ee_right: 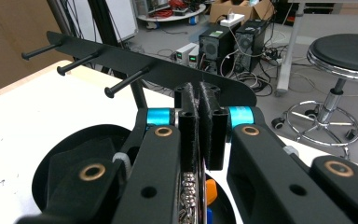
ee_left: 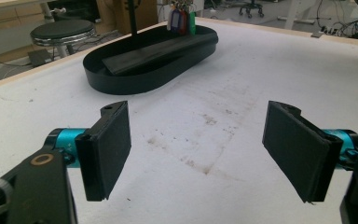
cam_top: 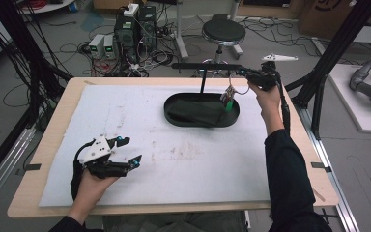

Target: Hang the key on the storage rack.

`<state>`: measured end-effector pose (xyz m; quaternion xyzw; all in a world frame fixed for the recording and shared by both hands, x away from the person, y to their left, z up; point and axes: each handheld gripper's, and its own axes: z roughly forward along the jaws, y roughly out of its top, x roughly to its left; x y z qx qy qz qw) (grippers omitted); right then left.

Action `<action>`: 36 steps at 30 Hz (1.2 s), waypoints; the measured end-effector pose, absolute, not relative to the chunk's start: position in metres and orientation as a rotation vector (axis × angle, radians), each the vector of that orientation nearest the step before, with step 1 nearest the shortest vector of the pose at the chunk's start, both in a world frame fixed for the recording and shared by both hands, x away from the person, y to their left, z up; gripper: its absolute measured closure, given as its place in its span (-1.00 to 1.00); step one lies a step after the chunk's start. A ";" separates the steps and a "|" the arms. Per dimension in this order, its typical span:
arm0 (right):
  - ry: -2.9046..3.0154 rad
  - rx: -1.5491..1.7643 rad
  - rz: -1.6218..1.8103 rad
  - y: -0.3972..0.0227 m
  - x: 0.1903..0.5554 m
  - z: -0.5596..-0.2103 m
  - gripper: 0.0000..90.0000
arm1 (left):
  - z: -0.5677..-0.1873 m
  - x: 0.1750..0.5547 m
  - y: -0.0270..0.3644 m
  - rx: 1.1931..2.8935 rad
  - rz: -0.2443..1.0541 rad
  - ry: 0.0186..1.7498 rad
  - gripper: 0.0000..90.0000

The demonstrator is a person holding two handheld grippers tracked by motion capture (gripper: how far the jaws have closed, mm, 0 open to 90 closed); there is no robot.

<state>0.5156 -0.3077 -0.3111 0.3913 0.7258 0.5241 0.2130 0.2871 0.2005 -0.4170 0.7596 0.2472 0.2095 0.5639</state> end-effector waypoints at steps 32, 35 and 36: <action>1.996 1.066 1.313 -0.313 0.486 -0.295 0.25 | -0.415 0.291 0.197 1.786 0.493 0.568 -0.48; 1.956 1.008 1.347 -0.316 0.468 -0.292 0.22 | -0.414 0.293 0.196 1.786 0.492 0.562 -0.48; 1.960 1.008 1.350 -0.317 0.465 -0.292 0.20 | -0.414 0.294 0.196 1.783 0.492 0.564 -0.48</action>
